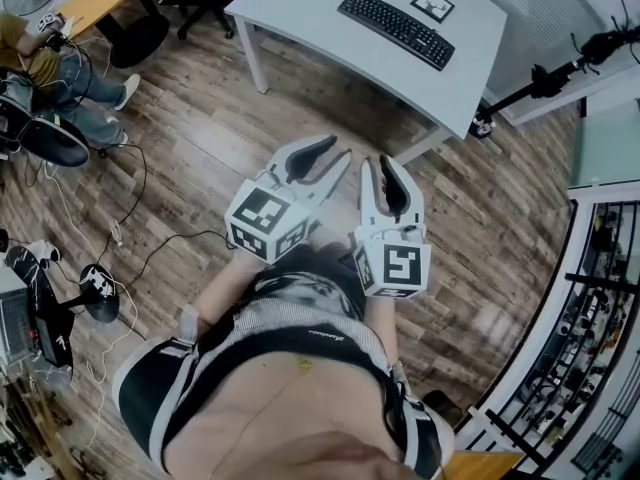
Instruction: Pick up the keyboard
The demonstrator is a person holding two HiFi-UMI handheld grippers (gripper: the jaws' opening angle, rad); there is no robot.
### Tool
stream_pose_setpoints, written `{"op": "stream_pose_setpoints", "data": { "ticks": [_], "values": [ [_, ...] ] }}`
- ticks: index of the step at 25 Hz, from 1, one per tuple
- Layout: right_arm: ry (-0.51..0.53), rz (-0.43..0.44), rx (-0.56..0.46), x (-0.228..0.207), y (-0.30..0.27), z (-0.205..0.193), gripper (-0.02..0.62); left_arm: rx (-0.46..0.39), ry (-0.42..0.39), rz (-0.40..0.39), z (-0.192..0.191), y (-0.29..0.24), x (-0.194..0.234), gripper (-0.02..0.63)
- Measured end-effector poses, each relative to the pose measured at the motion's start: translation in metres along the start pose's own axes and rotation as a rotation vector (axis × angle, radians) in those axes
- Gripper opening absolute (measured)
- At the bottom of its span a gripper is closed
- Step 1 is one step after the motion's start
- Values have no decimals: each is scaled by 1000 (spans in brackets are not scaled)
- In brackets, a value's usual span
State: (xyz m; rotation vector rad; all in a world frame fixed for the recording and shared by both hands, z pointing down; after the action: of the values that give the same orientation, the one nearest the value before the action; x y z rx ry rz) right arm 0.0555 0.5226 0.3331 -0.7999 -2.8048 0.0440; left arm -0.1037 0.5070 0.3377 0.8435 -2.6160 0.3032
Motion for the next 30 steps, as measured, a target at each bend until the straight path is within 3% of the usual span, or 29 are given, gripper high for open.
{"op": "stream_pose_setpoints", "data": {
  "ticks": [16, 30],
  "values": [
    [-7, 29, 2, 4, -16, -3, 87, 8, -14, 32, 1, 2, 11, 104],
    [-4, 31, 6, -23, -57, -7, 87, 44, 1, 21, 10, -43, 36, 104]
  ]
}}
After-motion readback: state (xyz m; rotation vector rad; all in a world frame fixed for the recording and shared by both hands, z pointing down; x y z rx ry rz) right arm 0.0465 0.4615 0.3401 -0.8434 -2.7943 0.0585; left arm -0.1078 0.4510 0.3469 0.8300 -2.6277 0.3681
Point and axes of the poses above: the fingertips, and each gripper's own axes: y backward along the fingers, x to its left, z out of its top, the point moved 10 cm from there along y, backward along the fingers, and after that the axes turned 11 degrees about y, right-handed, at the moved point
